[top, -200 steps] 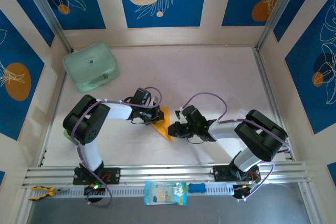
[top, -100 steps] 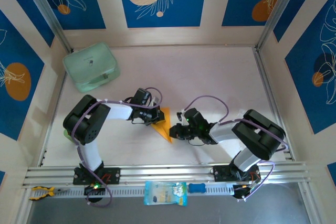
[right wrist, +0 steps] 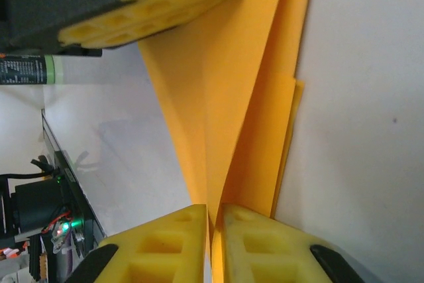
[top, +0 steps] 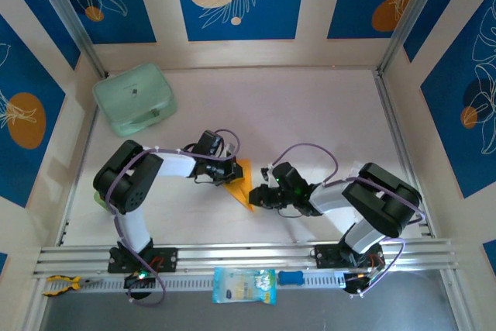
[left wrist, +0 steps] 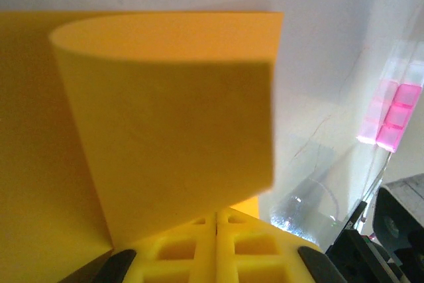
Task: Fold a paper plane with a square sheet of paper (pick it up from the middle)
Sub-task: Fourth fold the wing at the center of the table.
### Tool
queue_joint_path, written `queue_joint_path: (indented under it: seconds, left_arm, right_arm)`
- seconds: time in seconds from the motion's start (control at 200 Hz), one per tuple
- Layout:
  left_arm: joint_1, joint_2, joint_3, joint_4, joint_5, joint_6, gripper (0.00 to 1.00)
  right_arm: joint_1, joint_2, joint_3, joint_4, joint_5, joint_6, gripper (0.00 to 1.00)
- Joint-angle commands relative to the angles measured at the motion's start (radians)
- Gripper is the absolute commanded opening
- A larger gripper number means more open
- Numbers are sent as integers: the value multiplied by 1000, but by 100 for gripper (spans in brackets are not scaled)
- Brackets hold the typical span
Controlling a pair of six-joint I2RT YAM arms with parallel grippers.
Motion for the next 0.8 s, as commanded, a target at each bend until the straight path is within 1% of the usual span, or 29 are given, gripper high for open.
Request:
queue_joint_path:
  seconds: [0.0, 0.17, 0.315, 0.45, 0.51, 0.63, 0.795]
  left_arm:
    - [0, 39, -7, -55, -45, 22, 3]
    - [-2, 39, -7, -53, -46, 20, 3]
    - [-2, 39, -8, -52, -44, 20, 3]
    - [-1, 37, -8, -53, -46, 20, 2]
    - [-1, 37, -10, -52, -45, 19, 3]
    - [-2, 40, -11, -50, -44, 21, 2]
    - [-2, 43, -10, -47, -42, 17, 3]
  right_arm:
    - [19, -31, -16, -103, 1, -12, 16]
    - [34, -51, -16, -157, 41, -21, 17]
    - [39, -46, -15, -155, 31, -19, 12]
    - [41, -39, -43, -142, 37, 5, 9]
    - [42, -46, -59, -133, 46, 16, 10]
    - [45, -80, -62, -155, 51, 18, 14]
    - [51, -103, -62, -162, 37, 12, 14]
